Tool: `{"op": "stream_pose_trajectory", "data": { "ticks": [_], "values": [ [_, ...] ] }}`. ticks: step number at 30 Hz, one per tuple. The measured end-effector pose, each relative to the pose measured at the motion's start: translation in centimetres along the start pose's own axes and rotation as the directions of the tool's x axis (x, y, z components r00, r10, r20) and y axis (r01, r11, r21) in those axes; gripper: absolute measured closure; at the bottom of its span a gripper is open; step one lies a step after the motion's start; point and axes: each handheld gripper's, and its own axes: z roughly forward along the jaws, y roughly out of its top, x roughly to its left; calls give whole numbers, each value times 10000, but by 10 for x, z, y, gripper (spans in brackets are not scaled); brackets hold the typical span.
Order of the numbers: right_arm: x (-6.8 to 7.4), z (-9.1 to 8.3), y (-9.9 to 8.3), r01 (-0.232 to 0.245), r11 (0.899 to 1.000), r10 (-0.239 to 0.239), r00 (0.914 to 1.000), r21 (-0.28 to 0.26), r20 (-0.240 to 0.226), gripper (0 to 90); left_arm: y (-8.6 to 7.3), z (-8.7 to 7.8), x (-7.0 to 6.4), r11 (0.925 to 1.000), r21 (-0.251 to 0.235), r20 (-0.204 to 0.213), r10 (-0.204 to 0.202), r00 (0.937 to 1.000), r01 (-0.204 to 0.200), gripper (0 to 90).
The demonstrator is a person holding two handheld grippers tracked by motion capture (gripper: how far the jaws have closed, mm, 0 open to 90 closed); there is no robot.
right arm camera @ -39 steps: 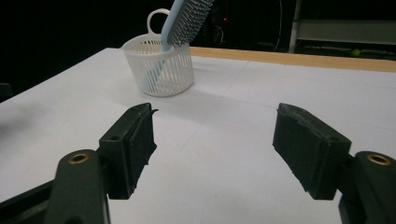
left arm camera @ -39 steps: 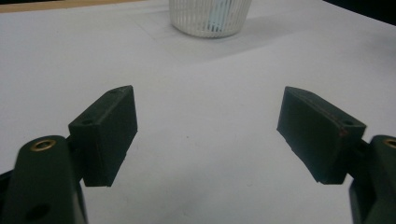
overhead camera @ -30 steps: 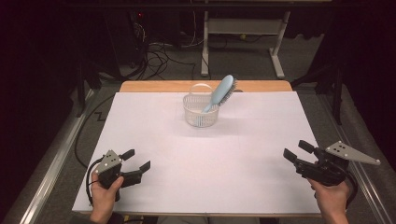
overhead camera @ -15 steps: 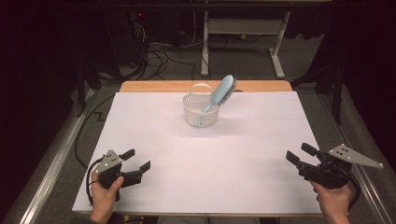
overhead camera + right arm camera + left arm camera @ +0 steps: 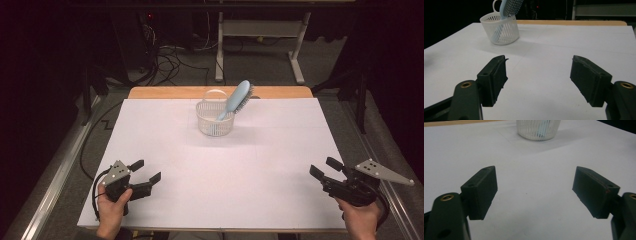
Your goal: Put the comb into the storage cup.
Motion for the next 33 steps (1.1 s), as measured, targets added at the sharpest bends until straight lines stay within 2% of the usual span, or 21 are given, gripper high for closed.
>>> {"op": "stream_pose_trajectory", "data": {
  "ticks": [12,33],
  "values": [
    [1,3,-11,0,9998,-2,10000,192,83,283,0,-1,0,10000,-16,3,12,10000,-12,210],
    [1,2,-32,95,9999,-99,9994,115,335,241,0,-1,1,9999,-58,-22,-117,9999,117,210]
  ]
}}
